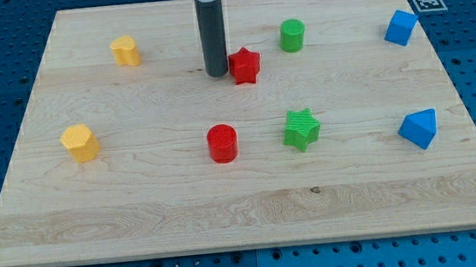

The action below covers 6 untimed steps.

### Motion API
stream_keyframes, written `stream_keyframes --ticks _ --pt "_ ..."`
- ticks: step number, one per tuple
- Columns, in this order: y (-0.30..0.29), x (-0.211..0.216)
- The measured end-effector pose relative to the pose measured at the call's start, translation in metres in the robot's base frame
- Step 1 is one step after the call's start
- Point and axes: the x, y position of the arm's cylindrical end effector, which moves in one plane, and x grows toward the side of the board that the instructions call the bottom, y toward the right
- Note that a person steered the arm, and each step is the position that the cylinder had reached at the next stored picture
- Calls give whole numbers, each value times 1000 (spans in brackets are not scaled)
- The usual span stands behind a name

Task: Push the red star towards right center

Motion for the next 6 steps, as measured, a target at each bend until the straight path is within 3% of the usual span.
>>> stream_keyframes --ticks 1,3,5,6 --pt "20 -12" --pt "121 -23" --pt "75 11" --pt "155 22"
